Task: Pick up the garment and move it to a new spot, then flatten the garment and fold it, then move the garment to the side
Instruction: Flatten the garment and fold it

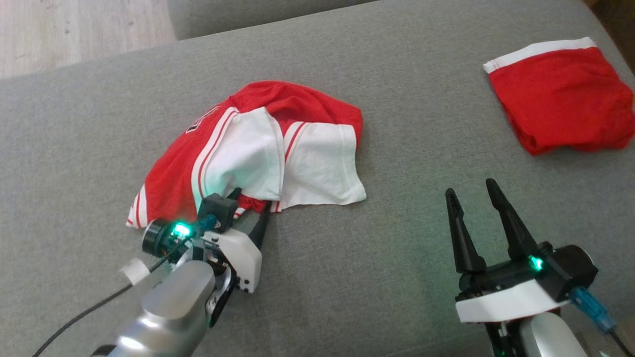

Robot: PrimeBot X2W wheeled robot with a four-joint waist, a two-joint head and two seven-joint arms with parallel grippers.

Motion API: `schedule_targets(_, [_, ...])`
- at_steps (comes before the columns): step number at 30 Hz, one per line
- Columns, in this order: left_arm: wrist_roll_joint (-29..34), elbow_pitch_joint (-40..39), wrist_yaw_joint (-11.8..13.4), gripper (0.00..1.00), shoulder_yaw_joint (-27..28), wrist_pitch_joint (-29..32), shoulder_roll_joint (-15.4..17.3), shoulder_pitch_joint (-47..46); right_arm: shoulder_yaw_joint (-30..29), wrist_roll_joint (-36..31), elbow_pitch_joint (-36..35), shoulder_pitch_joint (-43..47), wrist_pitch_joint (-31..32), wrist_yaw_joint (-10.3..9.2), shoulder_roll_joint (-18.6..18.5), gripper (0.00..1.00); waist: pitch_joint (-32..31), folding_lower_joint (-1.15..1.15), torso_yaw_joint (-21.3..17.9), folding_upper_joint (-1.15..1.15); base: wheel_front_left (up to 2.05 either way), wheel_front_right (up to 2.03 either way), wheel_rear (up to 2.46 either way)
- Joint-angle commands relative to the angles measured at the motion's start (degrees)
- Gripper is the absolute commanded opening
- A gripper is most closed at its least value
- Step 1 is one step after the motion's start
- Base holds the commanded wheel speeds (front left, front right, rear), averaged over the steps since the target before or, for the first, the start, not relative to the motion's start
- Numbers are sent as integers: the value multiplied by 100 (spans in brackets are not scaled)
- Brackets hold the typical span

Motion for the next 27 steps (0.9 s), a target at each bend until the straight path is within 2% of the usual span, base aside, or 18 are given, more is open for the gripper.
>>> schedule_targets(1, [-50, 195, 40, 49, 154, 159, 184, -23, 145, 21, -176, -160, -31, 39, -83, 100, -12, 0, -28, 0, 0, 0, 0])
schedule_targets(2, [-75, 276, -8, 20, 159, 140, 169, -21, 152, 23, -169, -159, -31, 39, -86, 100, -25, 0, -53, 0, 0, 0, 0])
schedule_targets(3, [-95, 352, -71, 0, 151, 135, 151, -15, 154, 23, -162, -153, -31, 39, -86, 100, -42, 0, -78, 0, 0, 0, 0])
schedule_targets(10, [-96, 459, -488, 0, 130, -408, 7, -192, 143, 22, -112, -64, -31, 39, -70, 100, -238, 0, -201, 0, 0, 0, 0])
schedule_targets(16, [-17, 54, -779, 0, 129, -657, -145, -767, 163, 28, -82, 80, -31, 39, -31, 100, -566, 0, -315, 0, 0, 0, 0])
schedule_targets(21, [-119, -458, -974, 0, 241, -591, -236, -1488, 183, 30, -70, 190, -31, 39, -1, 100, -795, 0, -424, 0, 0, 0, 0])
schedule_targets(27, [-660, -1118, -1105, 0, 691, -263, -261, -2560, 210, 33, -79, 251, -31, 39, 26, 100, -914, 0, -548, 0, 0, 0, 0])
